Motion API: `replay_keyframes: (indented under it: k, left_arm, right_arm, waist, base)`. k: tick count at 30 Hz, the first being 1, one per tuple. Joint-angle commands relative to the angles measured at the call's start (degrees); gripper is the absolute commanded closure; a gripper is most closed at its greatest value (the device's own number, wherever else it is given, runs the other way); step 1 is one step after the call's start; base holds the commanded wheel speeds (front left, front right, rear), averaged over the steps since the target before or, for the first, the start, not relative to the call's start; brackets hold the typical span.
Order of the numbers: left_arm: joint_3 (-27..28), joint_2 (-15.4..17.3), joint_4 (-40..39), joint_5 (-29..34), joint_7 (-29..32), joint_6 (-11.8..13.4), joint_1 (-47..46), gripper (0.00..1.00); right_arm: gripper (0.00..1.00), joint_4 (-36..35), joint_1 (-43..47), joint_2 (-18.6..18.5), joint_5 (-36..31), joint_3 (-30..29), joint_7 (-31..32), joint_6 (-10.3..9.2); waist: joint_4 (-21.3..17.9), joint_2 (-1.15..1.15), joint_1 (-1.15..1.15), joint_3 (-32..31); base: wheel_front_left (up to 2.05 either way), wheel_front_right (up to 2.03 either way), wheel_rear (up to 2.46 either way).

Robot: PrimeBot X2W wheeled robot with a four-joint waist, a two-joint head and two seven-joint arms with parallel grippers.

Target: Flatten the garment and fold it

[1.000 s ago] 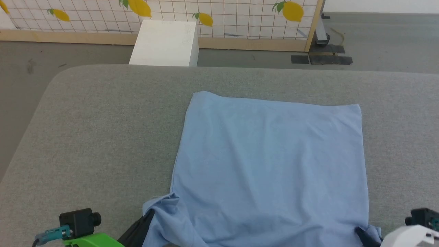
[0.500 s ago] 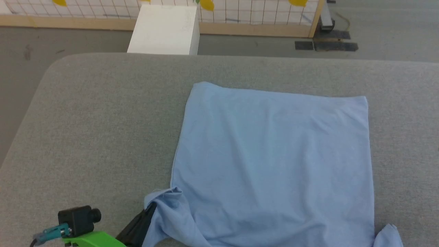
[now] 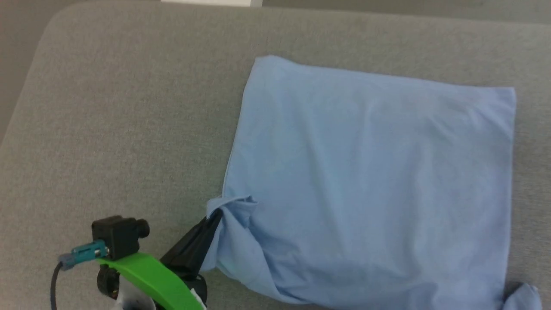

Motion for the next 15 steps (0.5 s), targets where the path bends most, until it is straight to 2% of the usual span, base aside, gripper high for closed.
replay_keyframes:
  k: [1,13,14,15]
  left_arm:
    - [-0.3,-0.5,0.1,0.7,-0.1,-0.5,-1.5,1.0]
    - [-1.2,-1.7,1.9,0.8,-1.3,-1.7,-4.6,1.0]
    - [-1.2,-1.8,2.0,0.8,-1.4,-1.7,-4.8,1.0]
    - [-1.1,-1.8,2.0,0.8,-1.5,-1.7,-4.9,1.0]
  right_arm:
    - [0.0,1.4,-1.3,0.0,-1.0,-0.3,0.5,-0.09]
    - [0.0,7.4,-4.1,0.1,-3.8,-2.1,2.5,-0.09]
    - [0.05,7.7,-4.2,0.3,-3.9,-2.3,2.9,-0.09]
    - [0.56,7.8,-4.3,0.5,-4.0,-2.4,3.1,-0.09]
  waist:
    - [3.8,0.0,-0.01,5.3]
    - [6.8,0.0,-0.01,11.2]
    - [6.8,0.0,-0.01,11.5]
    - [6.8,0.0,-0.01,11.6]
  base:
    - [0.0,0.0,0.0]
    - [0.0,0.0,0.0]
    - [0.0,0.0,0.0]
    - [0.0,0.0,0.0]
